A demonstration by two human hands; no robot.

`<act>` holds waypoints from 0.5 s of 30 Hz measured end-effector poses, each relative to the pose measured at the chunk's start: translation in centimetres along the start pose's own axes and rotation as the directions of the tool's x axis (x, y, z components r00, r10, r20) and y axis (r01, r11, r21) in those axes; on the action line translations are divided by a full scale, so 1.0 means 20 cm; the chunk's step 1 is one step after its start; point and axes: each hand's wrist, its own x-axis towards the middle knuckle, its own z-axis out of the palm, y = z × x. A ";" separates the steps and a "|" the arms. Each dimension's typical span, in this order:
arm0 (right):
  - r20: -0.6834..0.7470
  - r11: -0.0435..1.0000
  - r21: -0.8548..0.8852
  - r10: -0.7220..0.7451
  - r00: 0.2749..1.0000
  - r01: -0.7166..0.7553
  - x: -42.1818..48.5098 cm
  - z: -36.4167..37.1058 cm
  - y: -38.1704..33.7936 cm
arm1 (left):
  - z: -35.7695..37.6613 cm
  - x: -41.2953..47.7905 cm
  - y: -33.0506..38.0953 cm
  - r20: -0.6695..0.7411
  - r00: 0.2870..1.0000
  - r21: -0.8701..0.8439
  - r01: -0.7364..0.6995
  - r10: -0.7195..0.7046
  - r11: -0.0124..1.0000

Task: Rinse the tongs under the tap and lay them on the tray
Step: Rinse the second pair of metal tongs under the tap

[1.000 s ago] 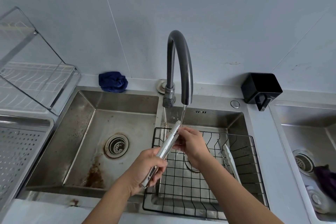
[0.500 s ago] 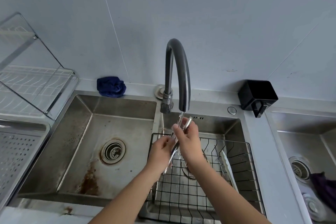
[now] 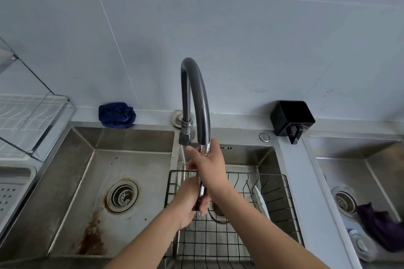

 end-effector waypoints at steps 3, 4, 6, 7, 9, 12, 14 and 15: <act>0.138 0.995 0.035 0.086 0.987 -0.092 -0.01 -0.02 -0.01 | -0.04 -0.02 -0.01 0.146 0.982 -0.110 0.135 -0.118 0.985; 0.196 0.990 0.079 0.101 0.975 -0.119 -0.01 -0.04 -0.02 | -0.06 -0.04 0.00 0.241 0.963 -0.135 0.158 -0.123 0.978; 0.322 0.946 0.248 0.122 0.939 -0.209 0.00 -0.07 -0.04 | -0.10 -0.05 0.01 0.434 0.895 -0.187 0.207 -0.108 0.960; 0.350 0.921 0.308 0.125 0.929 -0.240 0.01 -0.07 -0.05 | -0.11 -0.05 0.01 0.480 0.872 -0.210 0.222 -0.097 0.952; 0.283 0.974 0.157 0.116 0.952 -0.166 0.01 -0.04 -0.04 | -0.10 -0.05 0.01 0.422 0.902 -0.217 0.202 -0.095 0.955; 0.132 0.947 -0.320 0.015 0.991 0.029 -0.03 0.04 0.03 | -0.05 -0.01 -0.02 -0.139 0.990 -0.056 -0.031 0.023 0.998; 0.043 0.986 -0.164 0.043 0.998 -0.035 -0.05 0.07 0.02 | -0.02 0.01 -0.03 -0.430 0.874 0.209 -0.146 0.225 0.967; 0.005 0.996 -0.007 0.092 0.996 -0.092 -0.04 0.06 0.01 | -0.02 0.01 -0.03 -0.485 0.817 0.328 -0.161 0.313 0.931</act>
